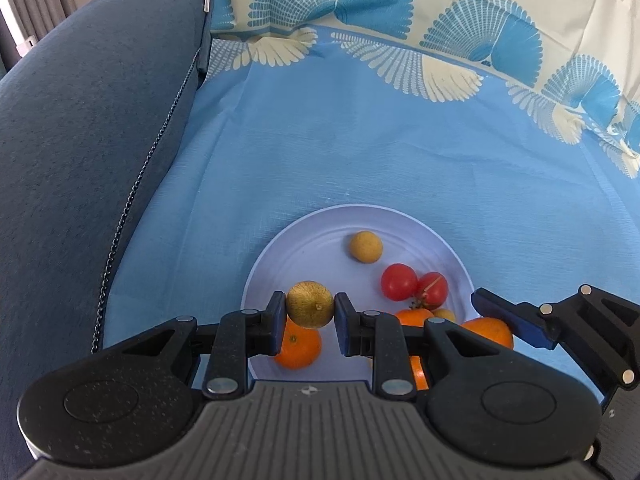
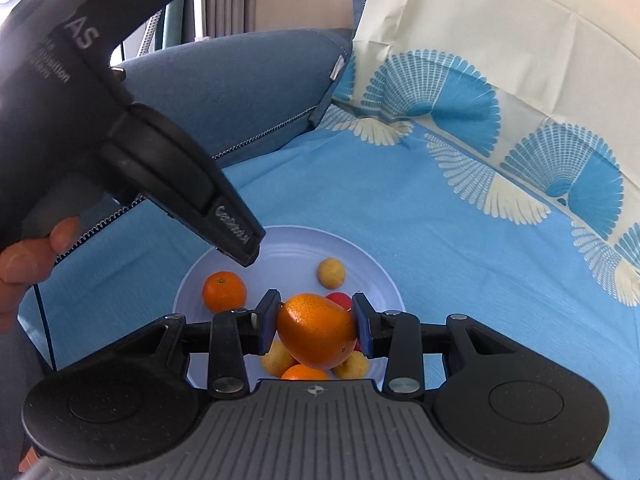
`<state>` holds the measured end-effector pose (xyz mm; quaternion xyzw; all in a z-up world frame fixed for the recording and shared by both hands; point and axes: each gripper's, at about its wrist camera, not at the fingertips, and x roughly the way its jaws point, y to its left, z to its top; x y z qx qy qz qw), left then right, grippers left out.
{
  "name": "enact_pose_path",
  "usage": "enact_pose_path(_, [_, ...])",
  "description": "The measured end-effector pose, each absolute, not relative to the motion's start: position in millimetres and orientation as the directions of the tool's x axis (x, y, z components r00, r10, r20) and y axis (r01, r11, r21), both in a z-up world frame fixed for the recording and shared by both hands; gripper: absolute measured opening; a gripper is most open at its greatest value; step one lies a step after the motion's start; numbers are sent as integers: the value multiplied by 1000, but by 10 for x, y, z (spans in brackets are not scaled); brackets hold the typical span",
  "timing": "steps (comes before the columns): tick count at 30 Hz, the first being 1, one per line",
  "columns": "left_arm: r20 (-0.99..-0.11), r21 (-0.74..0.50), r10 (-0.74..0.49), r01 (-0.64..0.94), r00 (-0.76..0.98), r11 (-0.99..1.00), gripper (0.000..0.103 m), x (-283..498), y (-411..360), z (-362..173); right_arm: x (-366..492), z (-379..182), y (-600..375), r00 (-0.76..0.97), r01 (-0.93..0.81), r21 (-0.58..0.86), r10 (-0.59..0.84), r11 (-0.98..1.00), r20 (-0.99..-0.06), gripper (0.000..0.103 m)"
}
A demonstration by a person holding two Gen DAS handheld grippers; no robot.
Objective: Organize fruits
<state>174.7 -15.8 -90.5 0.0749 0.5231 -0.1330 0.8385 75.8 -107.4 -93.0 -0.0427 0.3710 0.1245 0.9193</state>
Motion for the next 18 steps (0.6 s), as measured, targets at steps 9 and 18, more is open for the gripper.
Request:
enact_pose_path(9, [-869,33,-128,313,478,949,89,1798,-196,-912,912,-1051,-1008,676,-304,9,222,953,-703,45])
enact_pose_path(18, [-850,27,-126,282,511,959,103,1515,35,-663,680,-885,-1043,694,-282,2,205,959,-690,92])
